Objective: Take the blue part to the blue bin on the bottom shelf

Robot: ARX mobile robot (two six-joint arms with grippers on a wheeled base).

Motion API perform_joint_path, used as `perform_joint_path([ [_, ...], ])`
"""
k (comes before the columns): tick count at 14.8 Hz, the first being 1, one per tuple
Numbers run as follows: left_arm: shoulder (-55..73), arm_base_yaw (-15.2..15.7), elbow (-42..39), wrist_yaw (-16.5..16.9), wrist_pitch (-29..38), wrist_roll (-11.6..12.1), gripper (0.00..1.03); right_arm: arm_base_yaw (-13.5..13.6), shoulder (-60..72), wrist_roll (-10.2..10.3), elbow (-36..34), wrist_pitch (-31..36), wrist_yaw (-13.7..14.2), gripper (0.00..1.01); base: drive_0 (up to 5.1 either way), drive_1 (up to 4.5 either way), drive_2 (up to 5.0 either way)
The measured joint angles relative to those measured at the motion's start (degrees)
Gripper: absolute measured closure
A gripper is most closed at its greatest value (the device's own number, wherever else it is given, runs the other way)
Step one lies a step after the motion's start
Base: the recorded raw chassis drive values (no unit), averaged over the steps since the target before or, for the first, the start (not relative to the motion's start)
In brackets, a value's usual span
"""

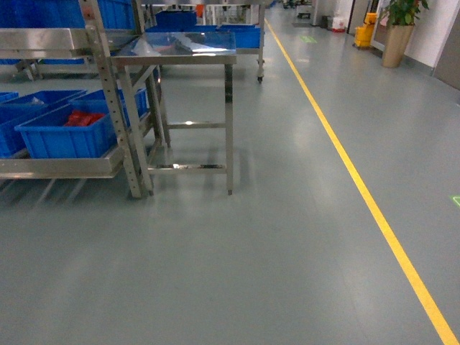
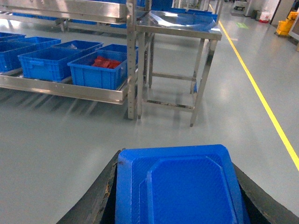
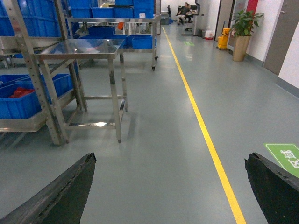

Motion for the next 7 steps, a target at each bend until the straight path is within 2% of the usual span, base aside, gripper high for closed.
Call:
perform_joint_path([
  [7, 0.0, 0.0, 0.0, 0.0, 0.2, 0.0, 0.59, 0.0, 0.0, 0.0, 0.0, 0.0, 0.0, 0.03, 0.0, 4.19, -4.1],
])
